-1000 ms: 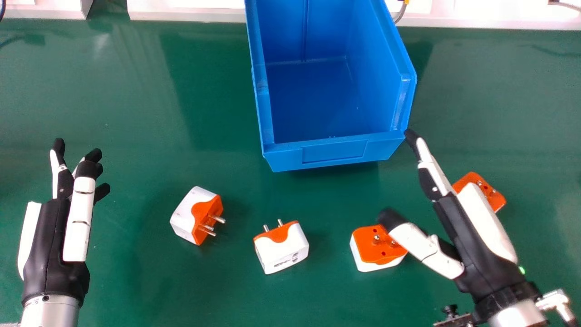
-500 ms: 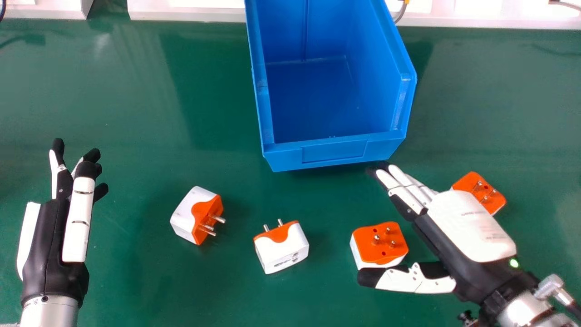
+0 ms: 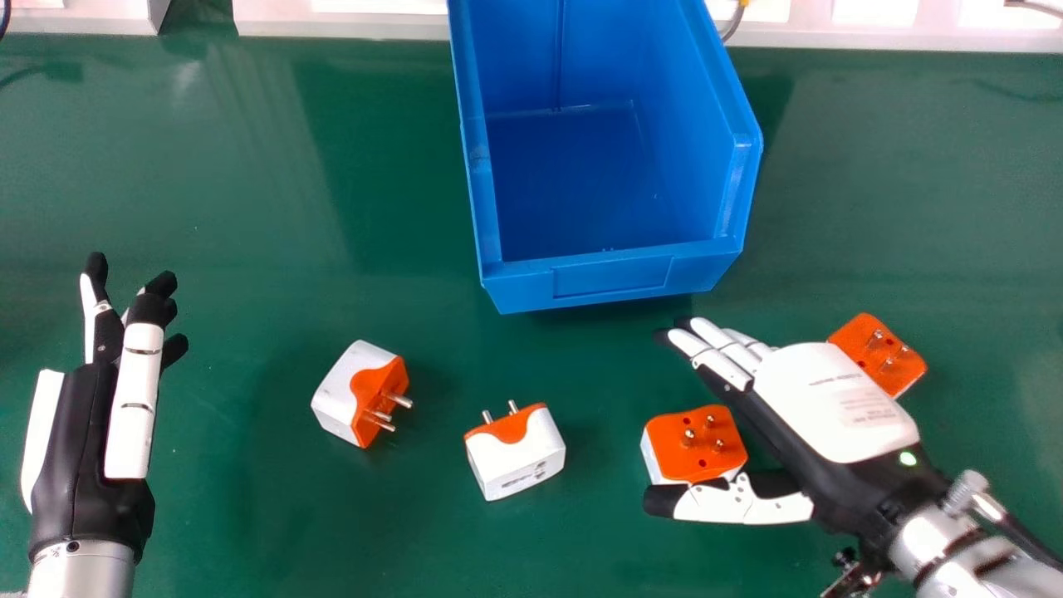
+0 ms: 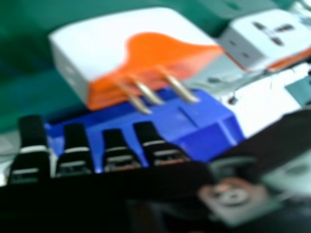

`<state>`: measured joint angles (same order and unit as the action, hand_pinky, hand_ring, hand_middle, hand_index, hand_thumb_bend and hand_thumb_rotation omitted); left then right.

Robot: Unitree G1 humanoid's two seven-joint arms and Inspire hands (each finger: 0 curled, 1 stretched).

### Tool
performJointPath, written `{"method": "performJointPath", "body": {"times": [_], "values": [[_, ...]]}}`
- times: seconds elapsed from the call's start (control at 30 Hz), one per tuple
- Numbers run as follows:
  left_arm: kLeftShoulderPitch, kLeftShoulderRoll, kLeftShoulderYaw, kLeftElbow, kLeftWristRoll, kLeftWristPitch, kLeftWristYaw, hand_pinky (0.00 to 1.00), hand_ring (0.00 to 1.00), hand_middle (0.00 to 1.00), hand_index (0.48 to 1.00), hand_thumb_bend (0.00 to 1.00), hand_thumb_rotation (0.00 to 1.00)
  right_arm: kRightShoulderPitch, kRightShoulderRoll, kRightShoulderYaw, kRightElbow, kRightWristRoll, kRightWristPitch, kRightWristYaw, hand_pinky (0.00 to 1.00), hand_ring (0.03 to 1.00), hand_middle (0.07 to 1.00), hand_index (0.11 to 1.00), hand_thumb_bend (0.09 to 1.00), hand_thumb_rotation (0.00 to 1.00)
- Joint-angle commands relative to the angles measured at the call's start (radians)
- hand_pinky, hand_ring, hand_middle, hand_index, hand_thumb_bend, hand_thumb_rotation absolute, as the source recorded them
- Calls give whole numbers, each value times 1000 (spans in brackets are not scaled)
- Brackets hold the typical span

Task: Pick all objects and put in blue box

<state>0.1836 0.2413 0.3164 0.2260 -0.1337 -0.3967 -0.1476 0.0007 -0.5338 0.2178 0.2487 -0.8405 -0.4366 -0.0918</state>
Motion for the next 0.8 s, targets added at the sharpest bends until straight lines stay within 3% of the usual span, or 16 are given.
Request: {"method": "performJointPath", "body": {"times": [0.0, 0.13, 0.33, 0.47, 0.77], "values": [[-9, 10, 8, -14, 0, -11, 4, 886, 932, 933, 944, 483, 1000, -48, -29, 13, 25, -5, 1, -2, 814, 918, 956, 930, 545, 1000], [-10, 6, 6, -24, -1, -2, 7, 888, 935, 934, 945, 481, 1000, -100, -50, 50, 91, -21, 9, -6, 821, 920, 954, 925, 518, 998], [-15, 7, 7, -18, -17, -4, -10, 906, 942, 945, 950, 480, 1000, -171, -66, 116, 191, -74, 37, -26, 848, 938, 965, 941, 502, 994], [-15, 10, 9, -21, -9, 4, -5, 916, 948, 948, 954, 484, 1000, -211, -72, 152, 248, -88, 50, -37, 857, 942, 967, 940, 495, 963], [-18, 10, 12, -22, -14, 5, -7, 903, 941, 943, 947, 469, 1000, -230, -120, 197, 249, -101, 59, -38, 855, 940, 964, 932, 510, 929]]}}
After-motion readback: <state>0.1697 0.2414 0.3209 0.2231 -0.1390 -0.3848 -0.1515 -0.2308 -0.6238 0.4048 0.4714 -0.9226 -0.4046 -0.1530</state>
